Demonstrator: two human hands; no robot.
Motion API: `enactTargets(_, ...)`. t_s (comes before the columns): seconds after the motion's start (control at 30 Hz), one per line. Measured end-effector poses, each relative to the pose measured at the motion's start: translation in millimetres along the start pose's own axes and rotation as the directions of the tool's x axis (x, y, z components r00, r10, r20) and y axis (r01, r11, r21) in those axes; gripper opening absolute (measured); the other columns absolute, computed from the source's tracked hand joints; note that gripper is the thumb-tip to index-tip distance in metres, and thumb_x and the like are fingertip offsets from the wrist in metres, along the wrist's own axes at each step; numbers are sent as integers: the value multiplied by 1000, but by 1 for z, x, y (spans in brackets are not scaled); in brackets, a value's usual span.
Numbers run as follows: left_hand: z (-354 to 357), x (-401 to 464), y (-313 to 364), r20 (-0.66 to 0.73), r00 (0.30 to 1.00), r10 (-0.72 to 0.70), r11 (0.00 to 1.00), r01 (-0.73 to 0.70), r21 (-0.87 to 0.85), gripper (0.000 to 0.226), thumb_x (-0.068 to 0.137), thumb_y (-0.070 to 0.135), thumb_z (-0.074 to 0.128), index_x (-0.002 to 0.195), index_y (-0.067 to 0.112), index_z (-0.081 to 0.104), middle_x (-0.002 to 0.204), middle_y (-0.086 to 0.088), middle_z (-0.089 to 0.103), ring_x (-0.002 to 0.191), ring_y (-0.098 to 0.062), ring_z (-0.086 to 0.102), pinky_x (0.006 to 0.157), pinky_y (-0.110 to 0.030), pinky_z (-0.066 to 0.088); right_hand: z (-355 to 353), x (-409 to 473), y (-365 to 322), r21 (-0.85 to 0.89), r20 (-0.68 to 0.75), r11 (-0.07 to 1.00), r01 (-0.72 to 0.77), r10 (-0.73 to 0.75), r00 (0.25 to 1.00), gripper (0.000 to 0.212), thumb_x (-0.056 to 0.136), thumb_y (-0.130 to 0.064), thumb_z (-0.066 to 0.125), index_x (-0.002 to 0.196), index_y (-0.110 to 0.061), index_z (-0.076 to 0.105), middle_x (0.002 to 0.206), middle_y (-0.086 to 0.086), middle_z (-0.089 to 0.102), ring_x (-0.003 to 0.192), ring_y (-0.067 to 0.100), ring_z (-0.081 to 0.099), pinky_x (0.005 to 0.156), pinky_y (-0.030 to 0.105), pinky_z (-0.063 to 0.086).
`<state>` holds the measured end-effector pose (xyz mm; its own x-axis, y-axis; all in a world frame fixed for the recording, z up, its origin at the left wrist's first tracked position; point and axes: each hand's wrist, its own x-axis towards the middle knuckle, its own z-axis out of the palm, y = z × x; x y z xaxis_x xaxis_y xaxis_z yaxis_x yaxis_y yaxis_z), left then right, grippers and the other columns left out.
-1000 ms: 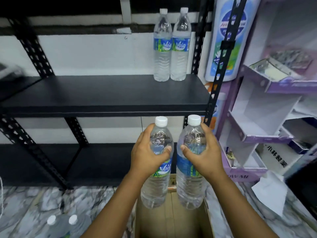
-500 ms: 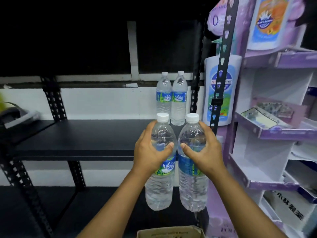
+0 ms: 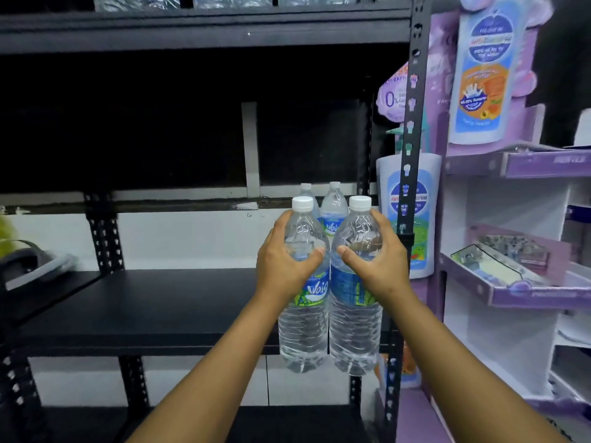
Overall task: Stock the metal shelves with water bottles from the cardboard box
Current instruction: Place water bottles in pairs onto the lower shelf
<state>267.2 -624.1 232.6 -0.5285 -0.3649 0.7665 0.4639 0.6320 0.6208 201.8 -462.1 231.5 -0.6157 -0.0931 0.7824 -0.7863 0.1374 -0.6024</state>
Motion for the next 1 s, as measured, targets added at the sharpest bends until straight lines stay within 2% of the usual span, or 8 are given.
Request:
enactTargets(0.17, 8, 12, -5, -25, 1000, -3, 998, 4, 58, 75, 63, 53, 67, 131, 44, 38, 119, 6, 63, 102, -16, 64, 86, -43, 56, 7, 15, 11, -4, 3, 1000, 7, -7, 1000, 78, 74, -32, 81, 141, -21, 41, 137, 1, 51, 124, 15, 50, 103, 28, 42)
enactTargets(0.37, 25, 23, -17, -56, 997, -45, 989, 53, 138, 80, 66, 49, 68, 139, 34, 39, 126, 4, 59, 109, -18, 60, 89, -43, 53, 19, 31, 34, 7, 19, 999, -33, 33, 999, 81, 68, -49, 75, 138, -27, 43, 135, -1, 54, 122, 15, 53, 103, 40, 46)
enactTargets(0.47, 34, 31, -25, -57, 997, -58, 987, 66, 143, 82, 66, 50, 67, 141, 33, 39, 128, 4, 58, 111, -19, 59, 91, -42, 52, 24, 42, 44, 15, 5, 1000, -26, 26, 1000, 77, 72, -37, 80, 139, -27, 42, 132, -3, 54, 120, 12, 53, 102, 35, 46)
enactTargets(0.53, 40, 38, -31, -51, 997, -63, 985, 71, 155, 83, 67, 52, 66, 142, 33, 38, 129, 4, 57, 113, -19, 57, 92, -42, 51, 28, 49, 53, 11, 0, 1000, -17, 17, 1000, 76, 73, -38, 78, 139, -27, 41, 132, -5, 53, 120, 10, 52, 101, 28, 44)
enactTargets(0.63, 49, 49, -38, -36, 996, -80, 978, 85, 191, 82, 73, 49, 72, 144, 35, 34, 129, 5, 56, 114, -18, 56, 90, -38, 50, 34, 57, 64, 5, -7, 1000, -9, 9, 1000, 73, 76, -35, 78, 138, -29, 40, 129, -16, 49, 116, 0, 48, 93, 5, 34)
enactTargets(0.67, 51, 53, -42, -37, 996, -87, 975, 92, 203, 82, 75, 48, 74, 145, 36, 33, 129, 4, 56, 114, -19, 56, 89, -36, 50, 36, 60, 66, 5, -7, 1000, -10, 11, 1000, 73, 77, -33, 78, 139, -30, 39, 127, -18, 48, 115, -2, 46, 90, 1, 31)
enactTargets(0.87, 58, 67, -58, -42, 994, -96, 968, 103, 229, 79, 78, 51, 70, 145, 37, 30, 131, 4, 56, 115, -20, 56, 91, -39, 50, 43, 70, 77, 36, 26, 999, -36, 35, 999, 82, 74, -50, 73, 144, -28, 36, 143, -9, 45, 128, 5, 43, 104, 21, 36)
enactTargets(1.0, 62, 72, -62, -42, 994, -100, 967, 107, 231, 80, 78, 52, 70, 145, 37, 29, 131, 3, 56, 116, -21, 56, 90, -39, 50, 44, 72, 80, 49, 38, 998, -43, 41, 998, 81, 74, -50, 73, 143, -31, 35, 142, -8, 46, 128, 5, 44, 106, 23, 37)
